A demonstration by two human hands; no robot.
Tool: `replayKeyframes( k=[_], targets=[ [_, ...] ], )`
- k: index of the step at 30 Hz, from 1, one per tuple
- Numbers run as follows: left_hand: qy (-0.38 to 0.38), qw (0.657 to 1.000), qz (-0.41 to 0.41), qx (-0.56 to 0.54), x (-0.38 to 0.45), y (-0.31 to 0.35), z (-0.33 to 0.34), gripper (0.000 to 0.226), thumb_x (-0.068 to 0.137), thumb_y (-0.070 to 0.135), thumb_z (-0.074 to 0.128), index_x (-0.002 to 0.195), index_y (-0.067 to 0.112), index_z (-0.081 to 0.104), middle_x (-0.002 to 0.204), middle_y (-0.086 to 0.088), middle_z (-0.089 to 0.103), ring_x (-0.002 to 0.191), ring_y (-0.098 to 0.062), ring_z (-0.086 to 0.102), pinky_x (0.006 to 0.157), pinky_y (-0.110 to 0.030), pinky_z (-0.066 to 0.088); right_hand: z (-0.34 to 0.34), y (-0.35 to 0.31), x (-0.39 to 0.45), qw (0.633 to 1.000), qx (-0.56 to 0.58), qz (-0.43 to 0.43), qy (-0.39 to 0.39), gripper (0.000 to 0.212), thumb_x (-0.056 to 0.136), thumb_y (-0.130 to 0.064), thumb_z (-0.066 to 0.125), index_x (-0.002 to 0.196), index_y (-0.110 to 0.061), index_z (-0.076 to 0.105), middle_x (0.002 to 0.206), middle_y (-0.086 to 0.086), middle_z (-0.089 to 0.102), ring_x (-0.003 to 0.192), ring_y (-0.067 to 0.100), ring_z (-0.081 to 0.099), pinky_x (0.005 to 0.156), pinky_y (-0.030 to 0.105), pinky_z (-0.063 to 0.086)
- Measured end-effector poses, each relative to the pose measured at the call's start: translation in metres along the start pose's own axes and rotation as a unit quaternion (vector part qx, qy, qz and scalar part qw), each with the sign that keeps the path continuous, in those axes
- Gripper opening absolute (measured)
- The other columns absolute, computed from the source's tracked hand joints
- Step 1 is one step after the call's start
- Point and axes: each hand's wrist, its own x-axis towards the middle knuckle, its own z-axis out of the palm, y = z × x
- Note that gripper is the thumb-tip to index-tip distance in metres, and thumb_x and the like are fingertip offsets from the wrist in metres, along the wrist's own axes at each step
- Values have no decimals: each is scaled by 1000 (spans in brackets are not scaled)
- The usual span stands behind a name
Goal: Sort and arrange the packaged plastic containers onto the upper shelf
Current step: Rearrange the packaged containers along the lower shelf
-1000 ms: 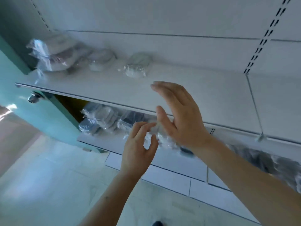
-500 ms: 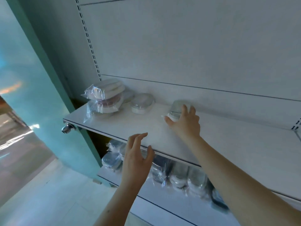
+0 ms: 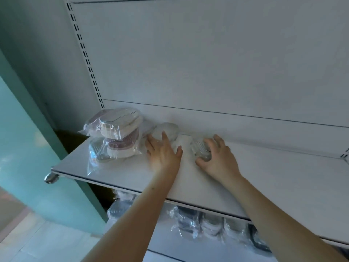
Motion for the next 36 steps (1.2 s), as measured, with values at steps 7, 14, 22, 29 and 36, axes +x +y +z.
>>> replayKeyframes(
  k=[7, 14, 22, 29, 36],
  targets=[
    [66, 997, 38, -26, 1, 2, 4, 46, 80, 39, 74, 113, 13, 56, 117, -21, 51, 105, -41, 53, 92, -46, 43, -5, 17, -13, 999, 25, 23, 25, 62, 87, -59, 62, 139, -31, 45, 152, 10, 36, 125, 34, 48, 96, 38, 46],
    [-2, 991, 59, -118, -37, -3, -8, 91, 69, 41, 85, 143, 6, 45, 128, -13, 39, 119, -33, 40, 101, -33, 35, -17, 49, -42, 998, 46, 13, 41, 66, 86, -56, 63, 145, -34, 43, 151, 1, 36, 124, 30, 49, 97, 37, 47],
    [19, 984, 115, -131, -102, 0, -24, 86, 67, 43, 84, 141, 20, 46, 139, -2, 42, 123, -26, 40, 106, -46, 39, -37, 75, -93, 986, 120, -56, 104, 68, 84, -61, 62, 146, -40, 40, 156, -6, 33, 131, 23, 47, 99, 42, 51],
    [62, 965, 121, -225, -168, 4, -28, 86, 68, 35, 90, 140, 20, 46, 135, 8, 44, 124, -13, 47, 101, -29, 47, -48, 89, -130, 972, 156, -93, 146, 74, 83, -58, 69, 147, -30, 46, 159, -1, 35, 140, 18, 39, 105, 28, 35],
    [98, 965, 73, -233, -234, -14, -33, 92, 68, 50, 86, 142, 18, 43, 137, 3, 45, 124, -5, 45, 98, -12, 43, -36, 85, -169, 955, 151, -169, 191, 72, 89, -56, 64, 147, -17, 49, 158, 14, 36, 142, 28, 41, 107, 32, 38]
  ],
)
